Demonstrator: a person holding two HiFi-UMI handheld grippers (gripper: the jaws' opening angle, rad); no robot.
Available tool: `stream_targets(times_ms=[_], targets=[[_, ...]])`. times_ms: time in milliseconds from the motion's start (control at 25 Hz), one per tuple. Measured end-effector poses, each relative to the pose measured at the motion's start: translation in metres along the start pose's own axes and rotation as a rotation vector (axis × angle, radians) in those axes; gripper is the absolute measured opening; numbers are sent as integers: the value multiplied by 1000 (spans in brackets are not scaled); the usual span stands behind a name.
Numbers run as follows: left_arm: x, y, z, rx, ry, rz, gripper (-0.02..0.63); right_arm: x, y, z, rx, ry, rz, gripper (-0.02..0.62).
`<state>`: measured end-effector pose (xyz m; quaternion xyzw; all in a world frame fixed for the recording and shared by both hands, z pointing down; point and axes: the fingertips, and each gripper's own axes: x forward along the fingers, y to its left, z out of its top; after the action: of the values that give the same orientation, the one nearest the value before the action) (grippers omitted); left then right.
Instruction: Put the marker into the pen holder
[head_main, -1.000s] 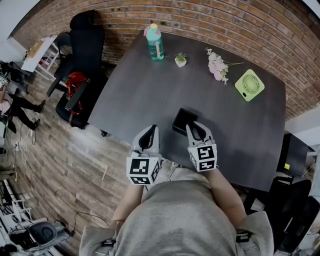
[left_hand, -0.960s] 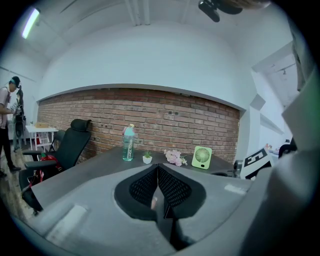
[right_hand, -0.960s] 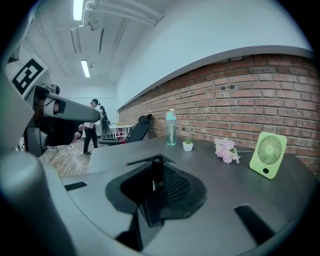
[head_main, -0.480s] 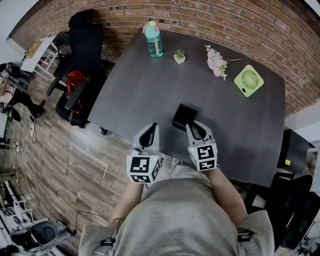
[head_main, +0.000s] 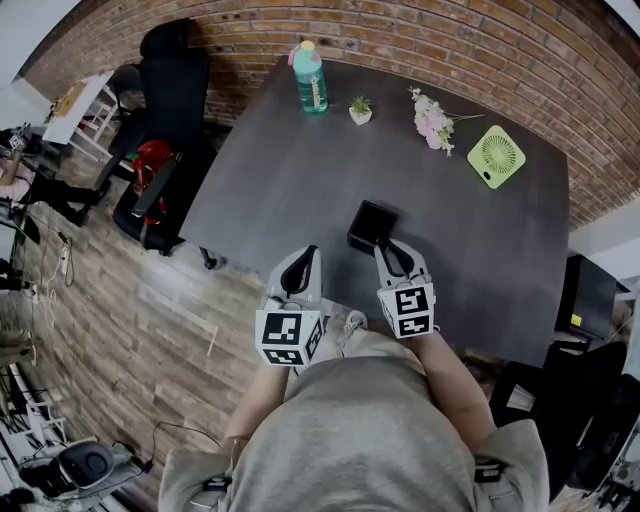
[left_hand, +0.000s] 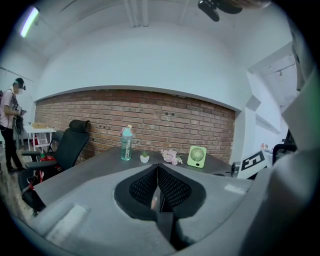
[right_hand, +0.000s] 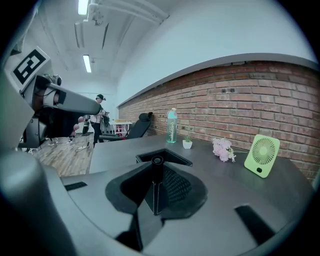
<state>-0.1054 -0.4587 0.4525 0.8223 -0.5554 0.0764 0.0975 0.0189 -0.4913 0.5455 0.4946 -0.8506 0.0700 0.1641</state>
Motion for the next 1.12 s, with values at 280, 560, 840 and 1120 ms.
stream_targets(times_ms=[280, 560, 840, 1120], targets=[[-15, -3, 1, -4, -9, -2, 18, 1, -2, -2, -12, -3, -30, 66], [-34, -9, -4, -2, -9, -16, 18, 2, 0, -4, 24, 26, -23, 69], [-62, -22, -9, 5, -26, -29, 18, -23, 7, 7, 24, -6, -43, 72], [-99, -37, -22, 11, -48, -35, 18, -74, 36, 11, 36, -65, -51, 72]])
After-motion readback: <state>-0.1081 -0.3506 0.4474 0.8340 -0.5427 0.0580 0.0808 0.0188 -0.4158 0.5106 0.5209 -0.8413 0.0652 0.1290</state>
